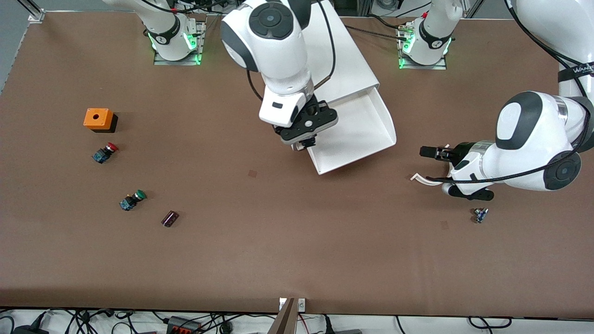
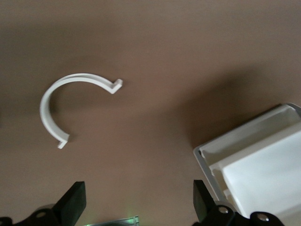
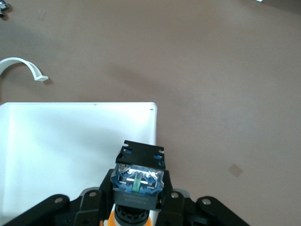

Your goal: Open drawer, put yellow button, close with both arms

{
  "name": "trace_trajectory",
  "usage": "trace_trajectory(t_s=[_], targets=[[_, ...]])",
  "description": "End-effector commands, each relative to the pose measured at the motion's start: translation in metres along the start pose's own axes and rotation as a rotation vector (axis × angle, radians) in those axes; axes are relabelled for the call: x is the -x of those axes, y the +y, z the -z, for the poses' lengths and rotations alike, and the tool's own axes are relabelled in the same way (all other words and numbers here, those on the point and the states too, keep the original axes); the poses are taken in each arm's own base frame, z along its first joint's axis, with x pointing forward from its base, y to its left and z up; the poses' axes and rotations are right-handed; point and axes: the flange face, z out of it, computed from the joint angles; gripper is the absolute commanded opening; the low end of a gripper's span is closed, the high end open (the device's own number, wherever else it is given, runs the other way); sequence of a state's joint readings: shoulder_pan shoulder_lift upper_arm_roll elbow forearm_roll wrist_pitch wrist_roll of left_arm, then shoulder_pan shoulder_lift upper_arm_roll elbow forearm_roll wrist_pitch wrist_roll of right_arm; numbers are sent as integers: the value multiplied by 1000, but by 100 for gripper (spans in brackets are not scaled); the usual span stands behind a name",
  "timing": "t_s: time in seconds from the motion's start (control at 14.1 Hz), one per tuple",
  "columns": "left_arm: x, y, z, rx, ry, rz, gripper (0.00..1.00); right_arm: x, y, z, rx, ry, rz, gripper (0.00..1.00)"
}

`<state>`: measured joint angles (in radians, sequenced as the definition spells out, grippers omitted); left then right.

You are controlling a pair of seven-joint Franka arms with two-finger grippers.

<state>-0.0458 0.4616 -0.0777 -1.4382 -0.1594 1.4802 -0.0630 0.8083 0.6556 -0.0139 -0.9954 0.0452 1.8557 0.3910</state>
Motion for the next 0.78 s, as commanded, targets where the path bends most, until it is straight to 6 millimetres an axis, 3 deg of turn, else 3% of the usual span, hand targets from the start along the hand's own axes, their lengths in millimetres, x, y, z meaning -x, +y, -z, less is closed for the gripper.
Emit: trace_trajectory(t_s=[0.0, 0.49, 0.71], targets=[[1, -3, 3, -50, 1, 76, 100, 2, -33, -19, 10, 42, -6, 0], [1, -4, 1, -77, 1, 75, 100, 26, -85, -65, 48, 40, 59, 0], [1, -4, 1, -78, 2, 75, 100, 30, -92, -78, 47, 41, 72, 0]])
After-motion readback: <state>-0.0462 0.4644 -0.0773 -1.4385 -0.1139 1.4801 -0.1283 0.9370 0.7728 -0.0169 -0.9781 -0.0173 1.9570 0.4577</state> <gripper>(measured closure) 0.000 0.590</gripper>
